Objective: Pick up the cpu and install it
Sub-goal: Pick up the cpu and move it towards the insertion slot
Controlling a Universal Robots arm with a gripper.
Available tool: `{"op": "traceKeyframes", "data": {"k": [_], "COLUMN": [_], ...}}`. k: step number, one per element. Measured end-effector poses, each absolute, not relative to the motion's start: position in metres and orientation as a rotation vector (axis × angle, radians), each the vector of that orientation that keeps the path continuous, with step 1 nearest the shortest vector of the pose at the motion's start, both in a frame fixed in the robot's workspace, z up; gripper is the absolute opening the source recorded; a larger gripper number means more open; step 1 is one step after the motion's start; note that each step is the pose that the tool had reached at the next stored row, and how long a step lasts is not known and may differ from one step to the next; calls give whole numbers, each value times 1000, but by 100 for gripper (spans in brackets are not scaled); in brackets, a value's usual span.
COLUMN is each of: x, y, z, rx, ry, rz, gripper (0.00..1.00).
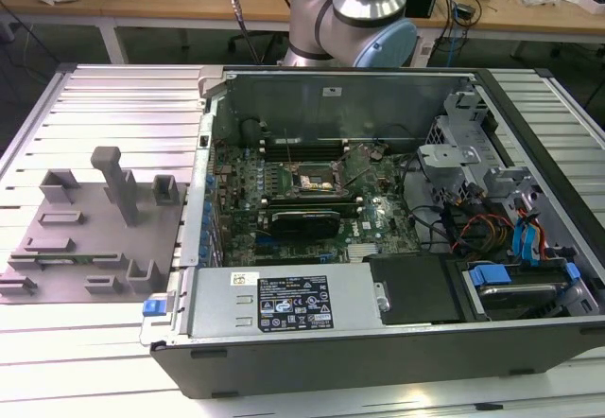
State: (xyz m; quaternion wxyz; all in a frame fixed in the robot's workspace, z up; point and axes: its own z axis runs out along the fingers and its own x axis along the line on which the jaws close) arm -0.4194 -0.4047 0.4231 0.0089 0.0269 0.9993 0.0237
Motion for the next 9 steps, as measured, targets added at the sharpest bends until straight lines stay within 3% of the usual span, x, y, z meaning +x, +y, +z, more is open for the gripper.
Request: {"op": "traceKeyframes", "data": {"k": [9], "x": [-411], "y": [-405], "z": [423], "rx": [84], "ry": [3122], "rz": [74], "gripper": [55]}}
